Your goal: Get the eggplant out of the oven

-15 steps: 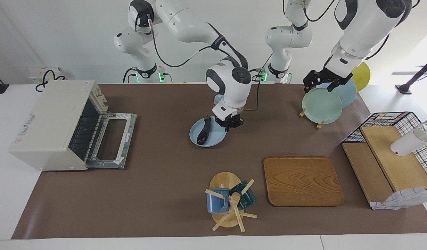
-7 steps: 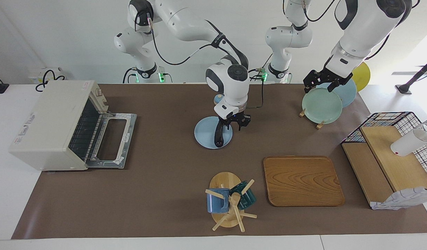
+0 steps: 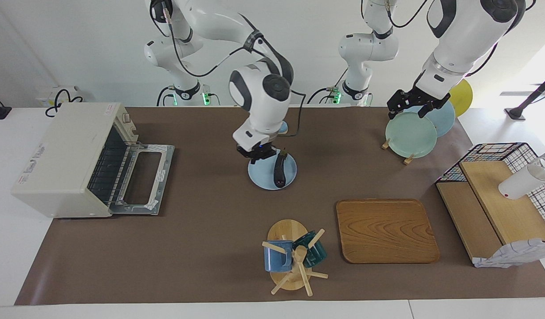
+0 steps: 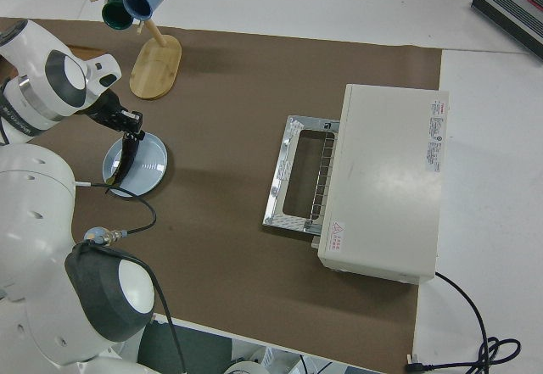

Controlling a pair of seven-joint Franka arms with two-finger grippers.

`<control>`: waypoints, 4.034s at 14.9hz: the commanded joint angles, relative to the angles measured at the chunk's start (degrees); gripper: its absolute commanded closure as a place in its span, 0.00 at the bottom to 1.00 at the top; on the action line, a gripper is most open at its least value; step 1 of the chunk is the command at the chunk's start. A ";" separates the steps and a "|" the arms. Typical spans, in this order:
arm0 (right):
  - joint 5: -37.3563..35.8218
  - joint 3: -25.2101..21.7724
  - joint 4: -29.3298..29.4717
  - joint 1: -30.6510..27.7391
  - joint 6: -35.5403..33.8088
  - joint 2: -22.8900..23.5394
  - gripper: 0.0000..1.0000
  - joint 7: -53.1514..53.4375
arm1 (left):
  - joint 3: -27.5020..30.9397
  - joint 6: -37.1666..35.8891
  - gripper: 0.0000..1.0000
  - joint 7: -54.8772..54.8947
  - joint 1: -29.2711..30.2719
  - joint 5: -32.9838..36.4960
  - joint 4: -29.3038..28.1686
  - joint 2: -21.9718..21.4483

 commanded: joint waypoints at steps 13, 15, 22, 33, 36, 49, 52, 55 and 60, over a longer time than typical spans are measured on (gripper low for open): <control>-12.60 0.79 -30.78 -18.45 20.68 -8.44 1.00 -11.01 | -0.66 38.27 0.00 -26.13 -29.80 -4.99 -14.76 12.27; -12.60 0.88 -30.87 -19.58 20.85 -8.36 1.00 -12.25 | -0.58 43.89 0.00 -28.15 -32.51 -4.99 -17.57 13.24; -17.17 0.79 -30.00 -20.47 19.02 -8.35 1.00 -17.86 | -0.49 53.60 0.00 -29.57 -34.90 -4.90 -18.46 20.80; -16.21 0.96 -25.25 -31.27 7.50 -18.98 1.00 -38.25 | -0.49 55.00 0.08 -29.04 -34.99 -4.81 -19.87 21.15; -15.42 0.96 -25.25 -33.48 4.70 -21.88 1.00 -41.34 | -0.49 56.06 0.19 -29.04 -35.43 -4.73 -20.22 21.77; 2.78 1.49 -3.27 -32.34 -11.75 -20.92 0.01 -40.81 | -0.05 43.78 1.00 -26.42 -27.81 -4.55 -13.92 16.06; 2.60 1.32 -3.36 -31.99 -12.28 -21.19 0.00 -39.07 | -0.14 37.00 1.00 -17.73 -19.63 -4.55 -7.14 18.42; 2.95 1.40 -4.24 -33.04 -13.85 -21.62 0.00 -38.62 | -0.22 37.16 1.00 -8.42 -10.85 -4.81 -6.07 19.30; 3.13 0.70 -5.91 -32.25 -13.60 -23.03 0.00 -38.53 | -0.22 37.16 1.00 -0.75 -2.48 -4.29 5.15 30.35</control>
